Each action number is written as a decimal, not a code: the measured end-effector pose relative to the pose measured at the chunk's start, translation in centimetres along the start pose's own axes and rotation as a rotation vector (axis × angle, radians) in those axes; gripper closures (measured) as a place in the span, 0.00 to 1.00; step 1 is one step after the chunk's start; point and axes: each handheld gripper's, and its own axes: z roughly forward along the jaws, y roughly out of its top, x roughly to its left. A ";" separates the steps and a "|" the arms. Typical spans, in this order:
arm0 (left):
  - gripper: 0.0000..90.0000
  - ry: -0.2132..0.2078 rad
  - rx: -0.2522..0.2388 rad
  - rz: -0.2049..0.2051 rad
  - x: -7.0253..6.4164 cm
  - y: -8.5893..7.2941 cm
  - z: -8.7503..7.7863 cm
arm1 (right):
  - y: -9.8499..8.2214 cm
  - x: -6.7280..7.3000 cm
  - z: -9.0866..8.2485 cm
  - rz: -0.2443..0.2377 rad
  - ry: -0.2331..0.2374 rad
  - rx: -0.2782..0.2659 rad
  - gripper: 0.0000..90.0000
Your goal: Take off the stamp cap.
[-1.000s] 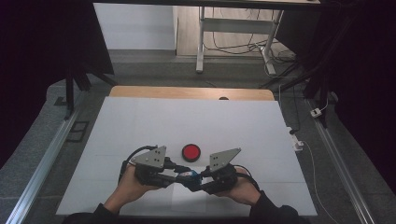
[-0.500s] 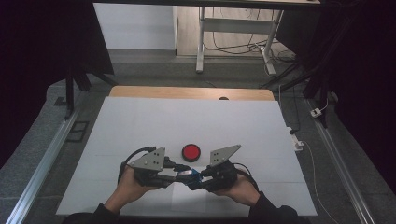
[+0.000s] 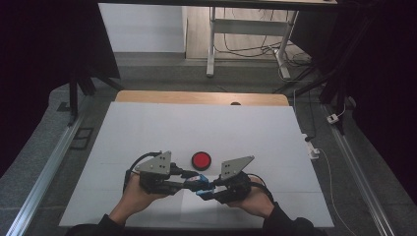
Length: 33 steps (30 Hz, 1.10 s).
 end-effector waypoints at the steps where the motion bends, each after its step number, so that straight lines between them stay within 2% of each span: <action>1: 0.79 0.002 -0.002 -0.007 0.0 0.0 -0.1 | 0.0 0.1 0.0 0.000 -0.012 0.004 0.77; 7: 0.79 0.034 0.011 -0.028 0.1 -0.1 -0.2 | -0.2 0.2 -0.3 -0.002 -0.078 0.029 0.77; 15: 0.79 0.064 0.040 -0.059 0.3 -0.2 -0.1 | -0.3 0.6 -1.1 0.011 -0.130 0.035 0.77; 20: 0.79 0.081 0.053 -0.084 0.4 -0.3 0.0 | -0.5 0.8 -1.8 0.025 -0.146 0.018 0.77; 27: 0.79 0.099 0.062 -0.090 0.5 -0.4 -0.1 | -0.9 1.2 -2.8 0.016 -0.163 0.014 0.77; 33: 0.79 0.109 0.065 -0.101 0.6 -0.4 -0.1 | -1.4 1.9 -4.0 0.016 -0.236 0.002 0.77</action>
